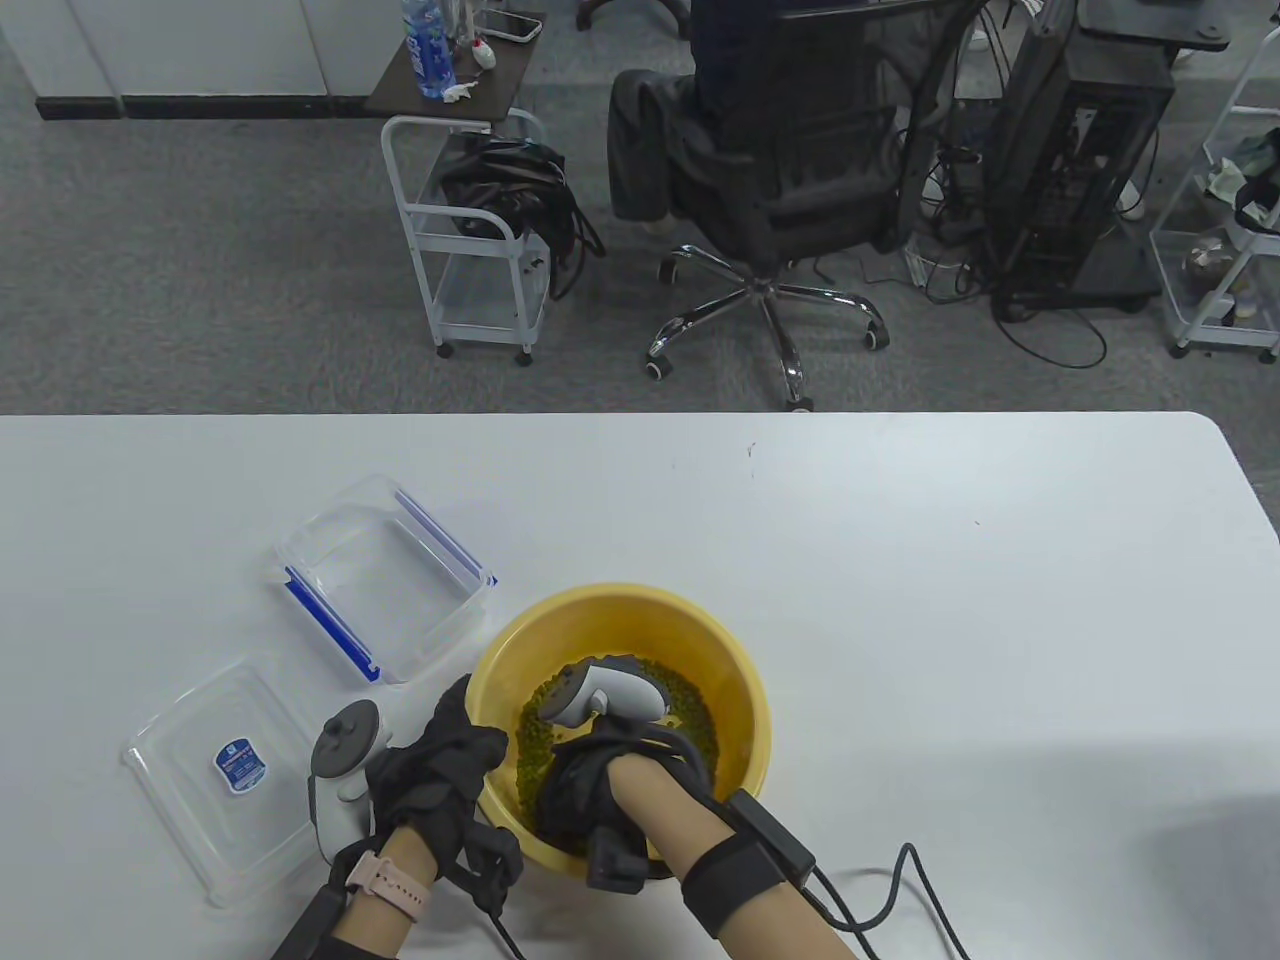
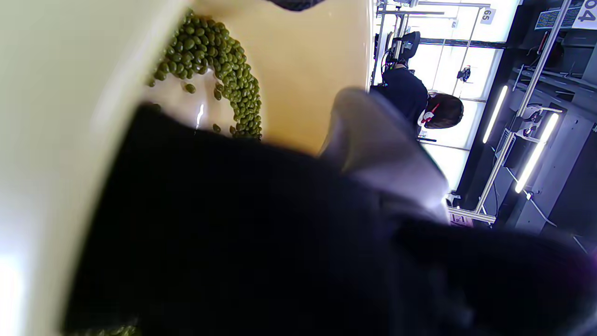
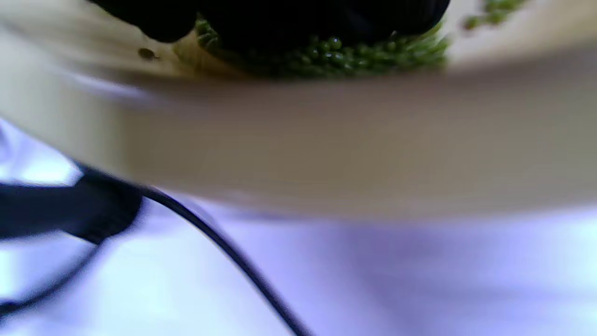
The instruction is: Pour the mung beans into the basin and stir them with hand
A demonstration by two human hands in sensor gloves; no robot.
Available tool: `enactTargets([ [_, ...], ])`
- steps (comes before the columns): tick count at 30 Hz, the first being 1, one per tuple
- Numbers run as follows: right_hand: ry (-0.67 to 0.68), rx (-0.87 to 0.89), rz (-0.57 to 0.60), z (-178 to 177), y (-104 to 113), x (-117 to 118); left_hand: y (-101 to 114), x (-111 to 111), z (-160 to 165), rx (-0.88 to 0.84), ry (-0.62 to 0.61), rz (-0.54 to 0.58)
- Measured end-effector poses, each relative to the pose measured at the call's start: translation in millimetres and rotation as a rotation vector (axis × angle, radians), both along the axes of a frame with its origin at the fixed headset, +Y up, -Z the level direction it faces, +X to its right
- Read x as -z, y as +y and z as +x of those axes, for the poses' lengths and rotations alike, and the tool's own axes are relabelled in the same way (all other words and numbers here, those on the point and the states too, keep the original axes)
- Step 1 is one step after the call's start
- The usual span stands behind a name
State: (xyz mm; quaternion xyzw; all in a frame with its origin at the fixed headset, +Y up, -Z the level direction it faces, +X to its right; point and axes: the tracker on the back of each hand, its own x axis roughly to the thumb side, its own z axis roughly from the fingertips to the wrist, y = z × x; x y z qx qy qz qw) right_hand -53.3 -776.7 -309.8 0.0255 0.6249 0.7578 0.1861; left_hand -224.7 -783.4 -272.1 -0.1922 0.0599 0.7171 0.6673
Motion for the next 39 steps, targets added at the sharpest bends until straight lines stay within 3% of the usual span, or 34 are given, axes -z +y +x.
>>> enactTargets([
  [5,-0.177,-0.010,0.053,-6.8,2.6,26.9,0.1,0.2,-0.2,-0.001,-0.007,0.000],
  [9,-0.272,-0.166,0.295,10.8,6.3,56.3,0.0,0.1,-0.1,-0.002,-0.008,0.000],
  [11,-0.252,-0.280,0.431,27.1,8.4,64.3,0.0,0.3,0.1,-0.002,-0.006,0.001],
  [13,-0.213,-0.320,0.486,43.2,11.3,66.1,0.1,0.4,0.0,-0.002,-0.007,0.000],
  [15,-0.239,-0.358,0.441,57.5,13.5,61.5,0.1,0.4,0.1,-0.002,-0.006,0.000],
  [19,-0.184,-0.315,0.164,73.0,11.4,40.0,0.0,0.3,0.2,-0.001,-0.002,0.002],
  [24,-0.036,-0.269,0.144,61.3,10.3,13.8,0.0,0.1,0.1,-0.004,0.000,0.001],
  [28,0.061,-0.184,0.005,37.7,2.1,-4.3,0.1,0.0,0.0,-0.003,-0.001,0.000],
  [31,0.060,-0.057,-0.029,13.6,-0.5,-4.3,0.2,0.0,-0.1,-0.003,-0.003,-0.001],
  [35,-0.101,0.039,-0.045,-4.9,1.9,12.4,0.2,-0.2,-0.3,-0.003,-0.007,-0.001],
  [39,-0.205,-0.058,0.179,-1.8,6.1,45.7,0.0,-0.2,-0.1,-0.004,-0.002,0.003],
])
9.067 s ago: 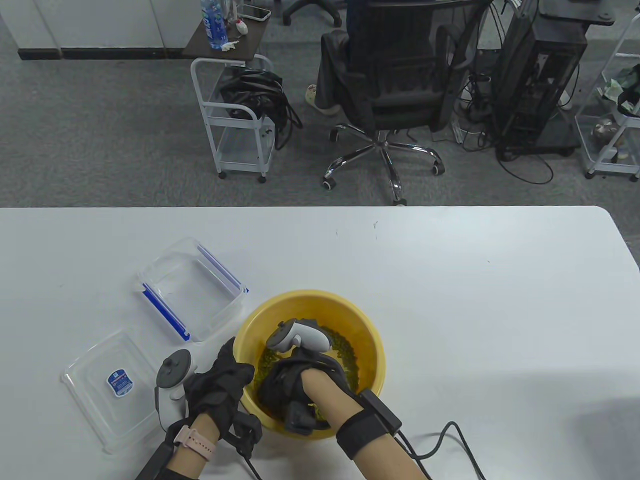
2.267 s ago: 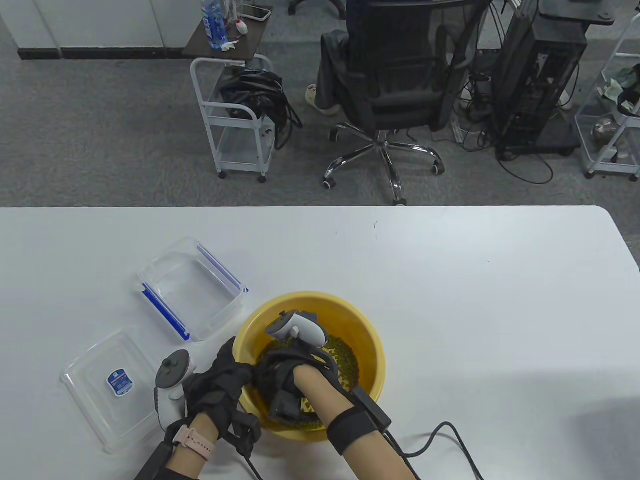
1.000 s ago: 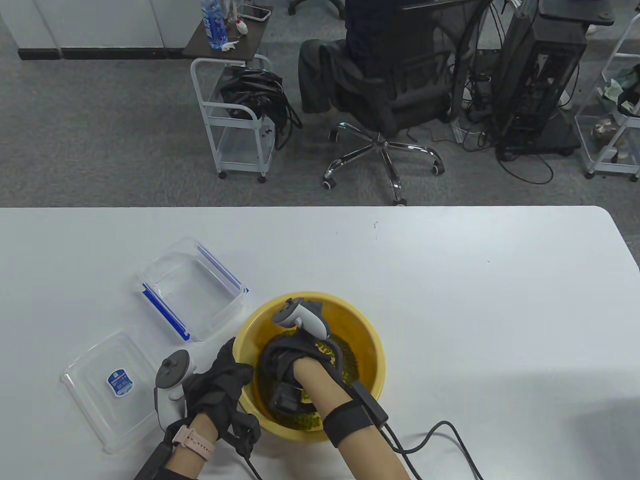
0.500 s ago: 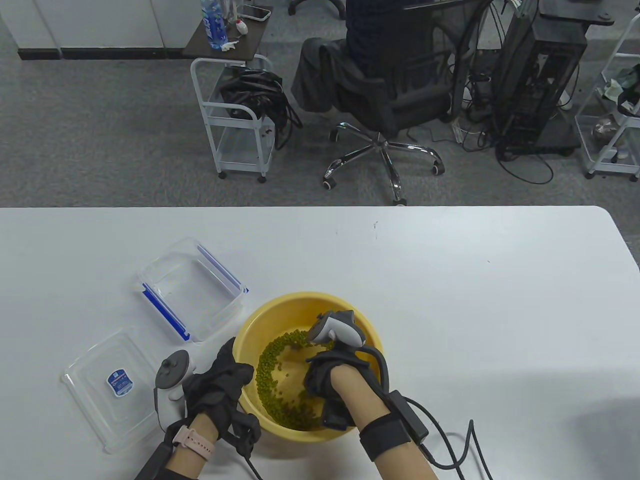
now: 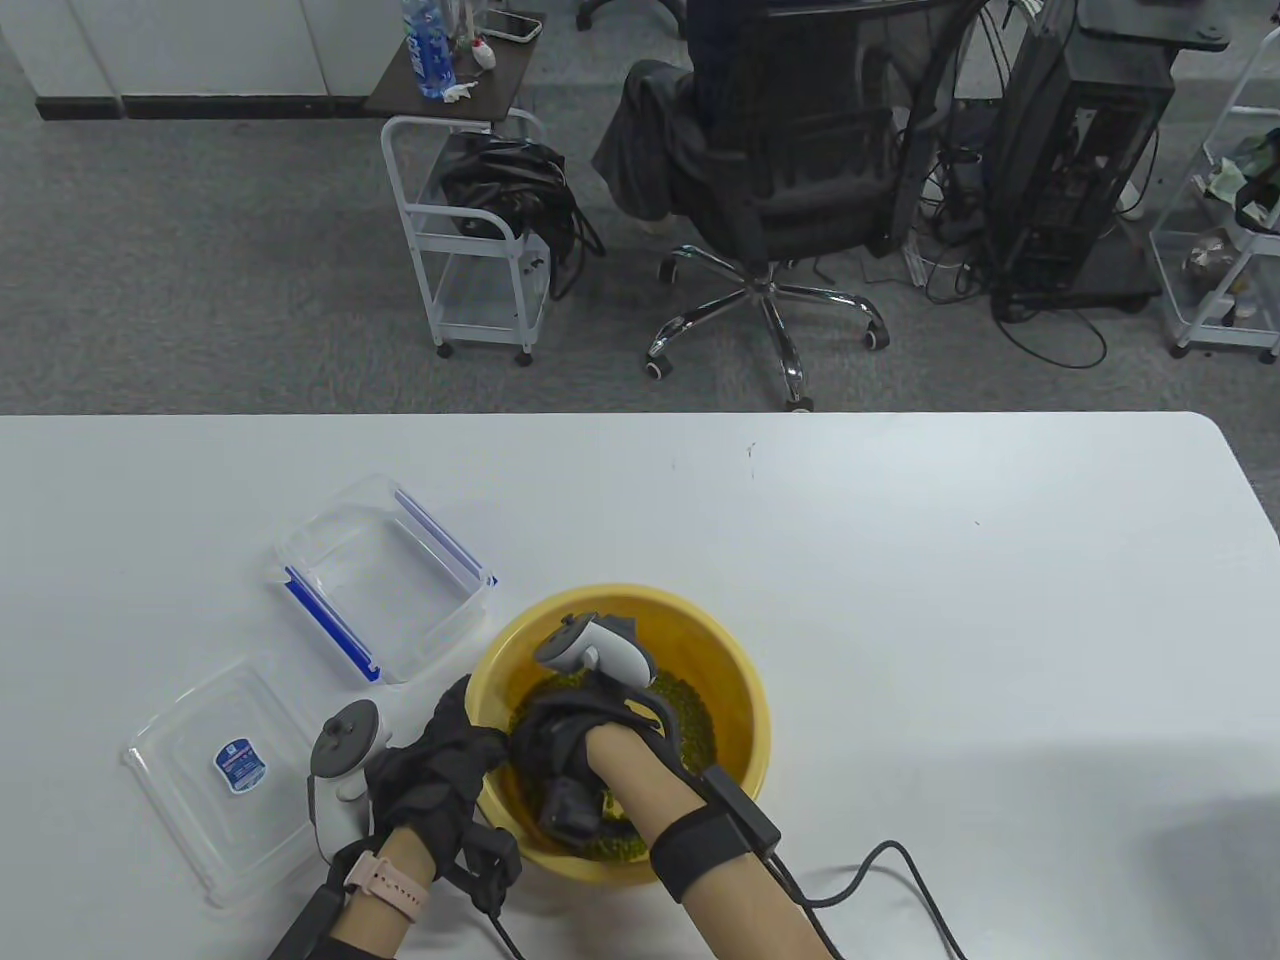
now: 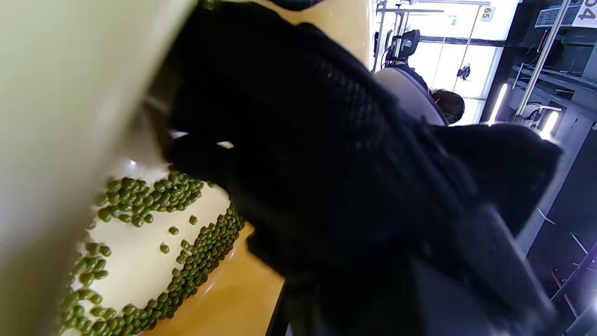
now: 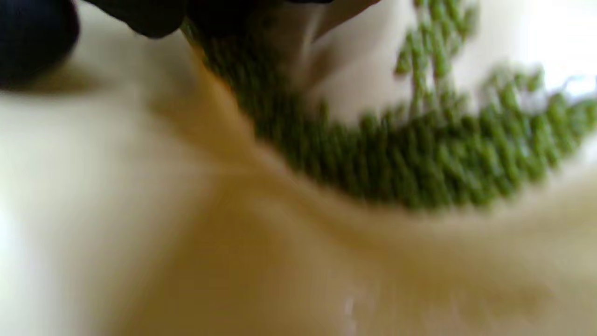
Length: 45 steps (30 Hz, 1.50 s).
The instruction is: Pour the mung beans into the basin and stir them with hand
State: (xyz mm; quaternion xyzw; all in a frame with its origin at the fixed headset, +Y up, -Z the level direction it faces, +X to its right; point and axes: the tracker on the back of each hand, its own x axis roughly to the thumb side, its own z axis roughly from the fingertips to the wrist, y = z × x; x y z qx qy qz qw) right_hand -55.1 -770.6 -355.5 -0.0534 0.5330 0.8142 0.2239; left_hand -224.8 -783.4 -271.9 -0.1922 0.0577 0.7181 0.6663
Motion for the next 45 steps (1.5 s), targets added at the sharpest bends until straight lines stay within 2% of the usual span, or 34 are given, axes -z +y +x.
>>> enactTargets([
  [1,-0.026,-0.042,0.047,4.7,0.7,5.8,0.0,0.0,0.0,0.001,0.001,0.002],
  [3,-0.049,-0.236,0.216,21.7,1.1,17.0,-0.1,0.0,0.0,-0.001,0.001,0.002],
  [6,-0.001,-0.329,0.280,41.2,4.6,18.7,0.2,0.1,-0.1,0.000,0.001,0.000],
  [11,-0.034,-0.314,0.045,66.4,5.1,-0.1,0.2,0.0,-0.1,-0.003,0.007,0.000],
  [14,0.015,-0.270,-0.054,70.4,3.1,-16.7,0.1,0.0,-0.4,0.001,0.009,0.002],
  [20,0.181,-0.199,-0.126,44.5,-1.7,-44.3,0.1,-0.1,-0.5,-0.001,0.008,0.001],
  [24,0.250,-0.050,-0.235,15.9,-8.5,-55.7,0.2,-0.2,-0.4,-0.005,0.005,-0.001],
  [26,0.238,0.020,-0.219,4.9,-9.2,-52.2,0.2,-0.4,-0.4,-0.004,0.006,0.000],
  [29,0.135,0.088,-0.203,-6.4,-4.9,-41.3,0.2,-0.5,-0.5,-0.006,0.004,0.000],
  [34,0.066,-0.056,0.082,-8.0,1.0,-12.9,0.2,-0.4,-0.4,-0.009,0.001,-0.001],
  [37,-0.006,-0.217,0.226,8.4,0.8,6.1,0.1,-0.4,-0.2,-0.011,0.001,-0.001],
  [41,-0.058,-0.308,0.236,40.2,6.4,15.9,0.3,-0.3,0.0,-0.012,0.001,-0.002],
  [45,-0.092,-0.313,0.143,66.5,8.2,8.7,0.2,-0.3,0.0,-0.011,0.004,-0.002],
])
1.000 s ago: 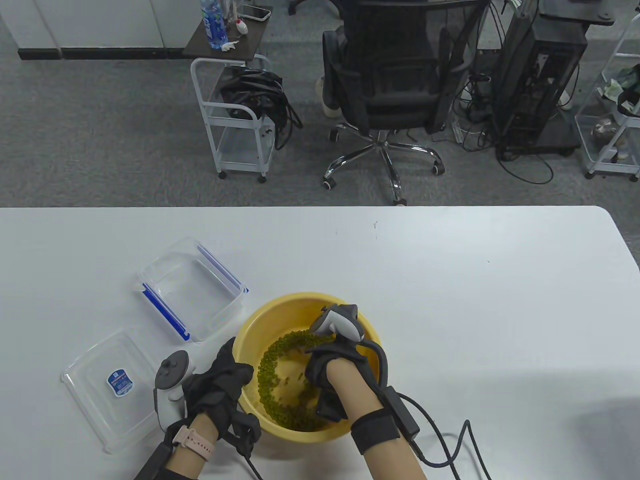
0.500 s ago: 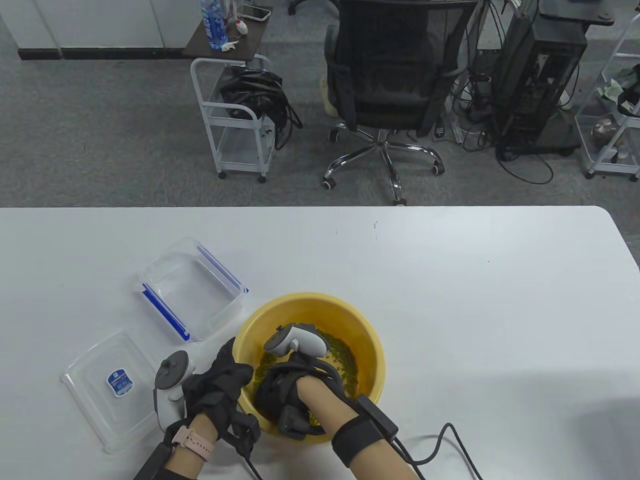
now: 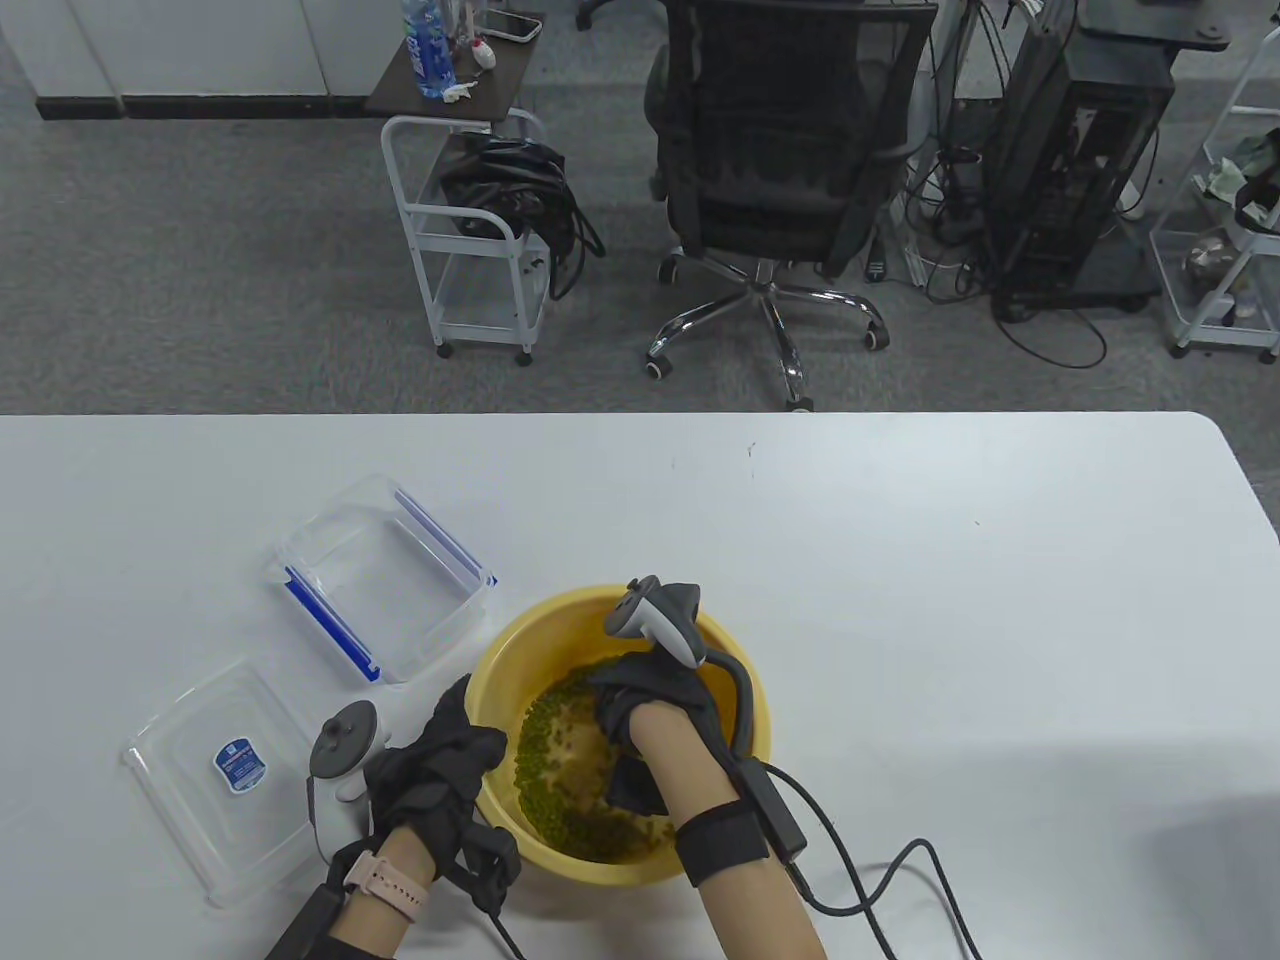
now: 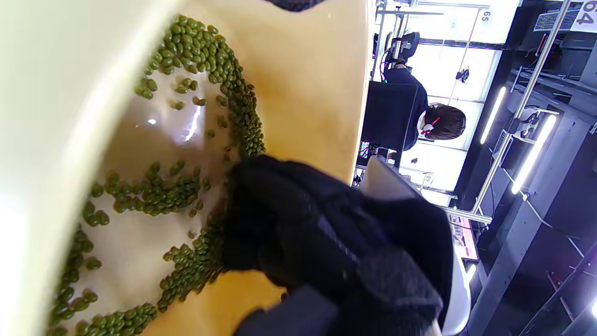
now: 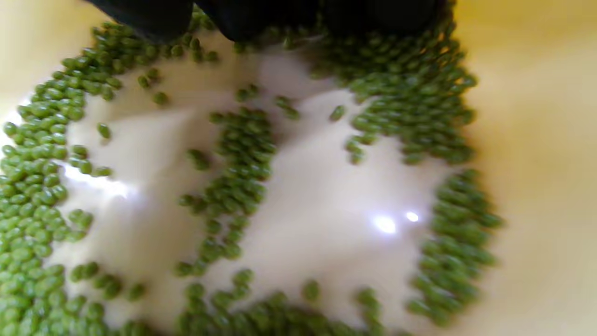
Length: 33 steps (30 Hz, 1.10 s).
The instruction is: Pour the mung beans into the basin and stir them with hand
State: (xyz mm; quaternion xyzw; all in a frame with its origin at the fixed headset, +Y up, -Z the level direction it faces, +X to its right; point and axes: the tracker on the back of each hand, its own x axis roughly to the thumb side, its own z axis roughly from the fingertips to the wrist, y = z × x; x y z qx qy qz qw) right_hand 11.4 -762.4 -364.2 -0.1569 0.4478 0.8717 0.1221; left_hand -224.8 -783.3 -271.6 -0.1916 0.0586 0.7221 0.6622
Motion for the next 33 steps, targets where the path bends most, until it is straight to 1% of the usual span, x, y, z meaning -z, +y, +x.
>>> enactTargets([
  [4,0.042,0.028,-0.145,9.1,-2.2,-15.9,0.0,0.0,0.0,0.002,0.002,0.000],
  [7,0.107,0.078,-0.198,3.5,-4.7,-29.6,-0.1,-0.1,-0.1,0.001,0.005,0.001],
  [12,0.219,0.136,-0.261,-16.6,-8.4,-46.4,-0.1,-0.1,-0.2,0.001,0.005,0.000],
  [15,0.296,0.198,-0.350,-35.0,-12.3,-57.2,0.0,0.0,-0.2,-0.001,0.003,-0.001],
  [17,0.318,0.261,-0.383,-48.9,-13.9,-60.9,0.0,-0.1,-0.2,-0.002,0.001,-0.002],
  [19,0.306,0.335,-0.400,-59.6,-13.8,-59.6,0.0,-0.1,-0.2,-0.003,-0.001,-0.002],
  [23,0.241,0.369,-0.362,-72.3,-11.7,-49.6,0.2,-0.2,-0.1,-0.004,-0.005,-0.003],
  [25,0.221,0.374,-0.310,-75.5,-9.2,-42.2,0.1,-0.1,-0.1,-0.006,-0.007,-0.004],
  [29,0.167,0.273,-0.115,-74.1,-6.4,-23.5,0.1,-0.2,0.0,-0.007,-0.006,-0.003],
  [30,0.148,0.256,-0.085,-72.0,-5.6,-20.0,0.1,-0.2,0.0,-0.007,-0.005,-0.003],
  [32,0.106,0.139,0.007,-60.7,-7.9,-12.1,0.0,-0.3,0.0,-0.006,-0.004,-0.002],
  [33,0.113,0.093,0.036,-54.4,-8.6,-9.2,0.0,-0.1,0.0,-0.006,-0.003,-0.002],
])
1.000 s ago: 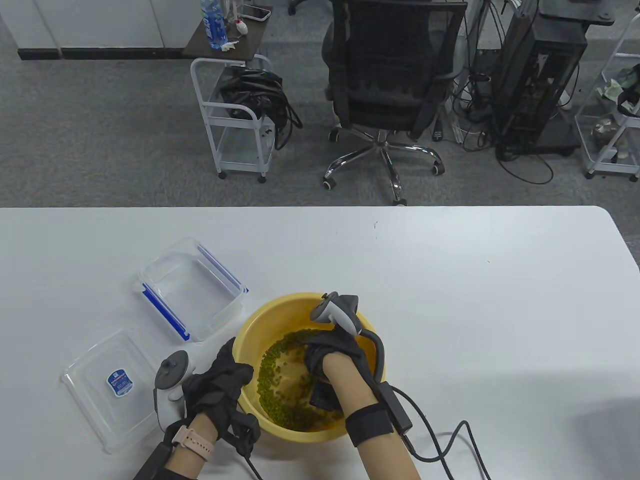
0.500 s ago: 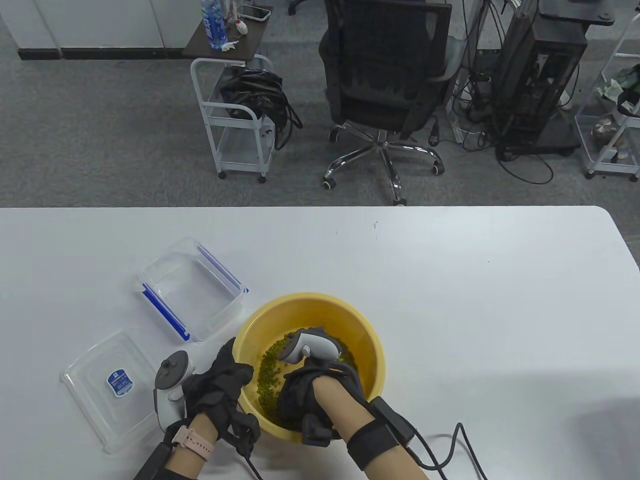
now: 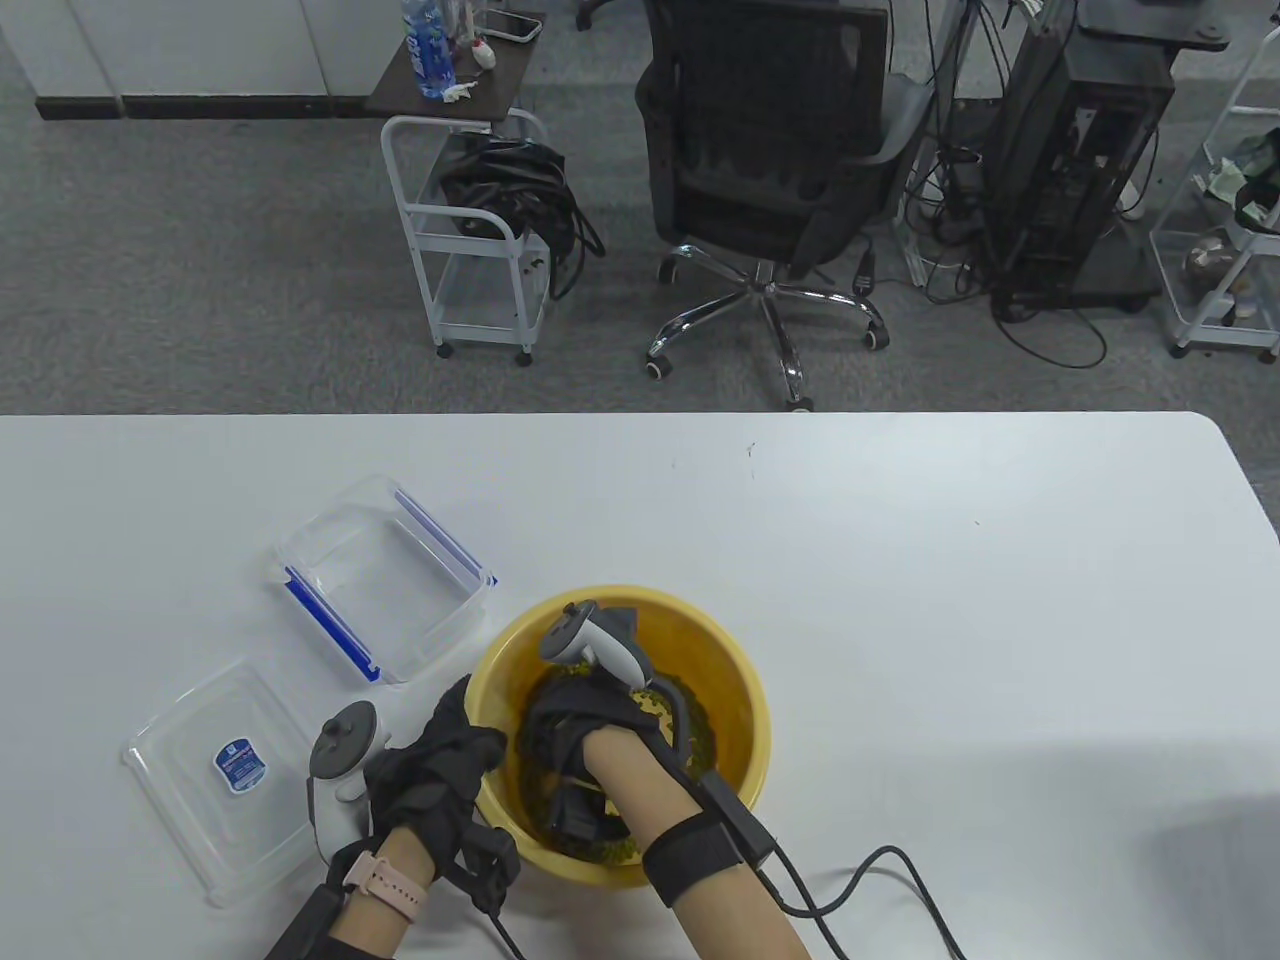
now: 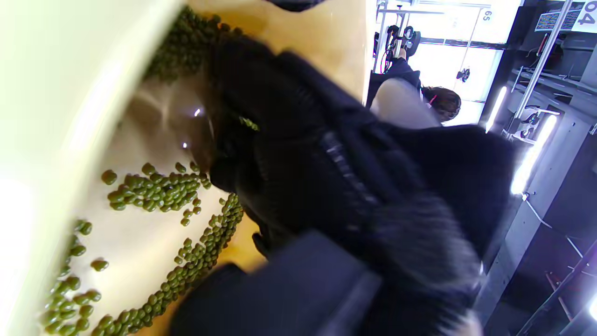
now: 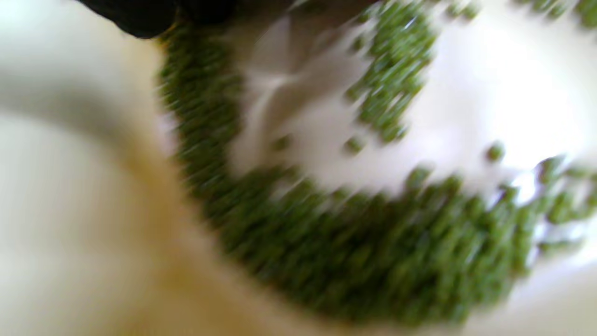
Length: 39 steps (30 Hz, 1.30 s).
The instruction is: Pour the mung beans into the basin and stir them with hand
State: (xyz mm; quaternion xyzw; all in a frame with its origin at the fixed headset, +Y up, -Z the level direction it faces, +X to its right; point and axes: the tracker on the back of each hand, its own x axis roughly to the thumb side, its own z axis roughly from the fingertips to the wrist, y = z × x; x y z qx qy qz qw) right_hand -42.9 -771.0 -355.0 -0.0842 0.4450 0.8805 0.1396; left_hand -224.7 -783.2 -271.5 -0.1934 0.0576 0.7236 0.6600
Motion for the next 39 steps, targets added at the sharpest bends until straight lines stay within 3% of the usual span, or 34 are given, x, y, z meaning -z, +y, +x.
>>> enactTargets([
  [4,-0.001,-0.080,0.066,29.5,3.9,2.4,0.0,0.1,0.0,-0.001,0.002,-0.002],
  [6,-0.026,-0.112,0.010,41.4,6.5,-1.1,0.1,0.1,0.1,0.000,0.004,-0.002],
  [8,-0.012,-0.126,-0.159,53.1,6.2,-9.5,0.0,0.0,0.1,-0.001,0.008,-0.002],
  [10,-0.002,-0.103,-0.185,57.2,6.7,-16.6,0.1,0.0,0.1,0.001,0.010,-0.002],
  [15,0.117,-0.045,-0.264,42.8,3.9,-36.5,0.0,0.0,-0.2,0.000,0.013,-0.001],
  [18,0.189,0.061,-0.376,23.2,-5.3,-48.7,-0.1,0.0,-0.4,0.001,0.012,-0.001],
  [23,0.227,0.179,-0.427,-5.5,-7.2,-52.3,-0.2,0.0,-0.7,0.001,0.009,0.000],
  [30,0.090,0.287,-0.368,-15.4,-3.3,-35.5,-0.4,-0.2,-0.6,-0.003,0.004,-0.001],
  [36,-0.024,0.125,-0.114,-1.3,-0.2,-10.4,-0.5,-0.3,-0.5,-0.004,0.005,-0.001],
  [39,-0.012,-0.001,-0.013,15.1,-0.9,-3.7,-0.5,-0.4,-0.4,-0.007,0.006,-0.002],
])
